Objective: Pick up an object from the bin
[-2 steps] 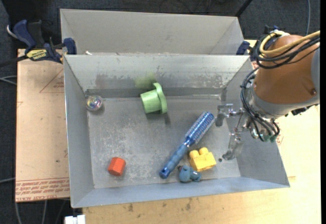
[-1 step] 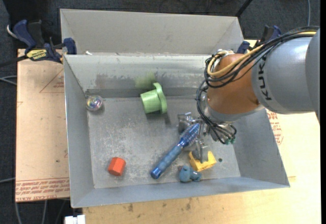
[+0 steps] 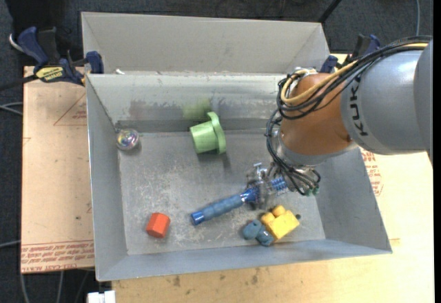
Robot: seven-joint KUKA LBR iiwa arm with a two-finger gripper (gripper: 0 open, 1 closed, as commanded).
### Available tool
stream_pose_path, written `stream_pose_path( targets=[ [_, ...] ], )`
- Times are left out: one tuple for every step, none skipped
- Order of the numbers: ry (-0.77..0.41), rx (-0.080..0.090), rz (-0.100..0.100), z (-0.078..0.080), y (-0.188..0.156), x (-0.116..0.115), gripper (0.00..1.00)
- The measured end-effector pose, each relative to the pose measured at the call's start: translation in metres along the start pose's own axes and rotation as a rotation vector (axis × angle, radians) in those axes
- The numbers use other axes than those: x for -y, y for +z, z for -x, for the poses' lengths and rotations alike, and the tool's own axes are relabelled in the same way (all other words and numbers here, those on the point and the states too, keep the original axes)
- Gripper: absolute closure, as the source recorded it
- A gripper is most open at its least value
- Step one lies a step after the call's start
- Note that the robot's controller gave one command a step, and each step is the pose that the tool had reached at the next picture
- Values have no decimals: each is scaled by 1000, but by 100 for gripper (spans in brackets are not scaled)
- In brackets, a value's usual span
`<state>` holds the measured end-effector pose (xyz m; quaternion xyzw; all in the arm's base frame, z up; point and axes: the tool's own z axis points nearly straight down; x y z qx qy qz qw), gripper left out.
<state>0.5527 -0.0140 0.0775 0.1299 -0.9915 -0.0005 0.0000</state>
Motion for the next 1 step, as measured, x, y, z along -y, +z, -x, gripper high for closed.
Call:
stream_pose_path(
  targets=[
    [-2, 10, -3, -5, -163, -7, 100]
  ],
)
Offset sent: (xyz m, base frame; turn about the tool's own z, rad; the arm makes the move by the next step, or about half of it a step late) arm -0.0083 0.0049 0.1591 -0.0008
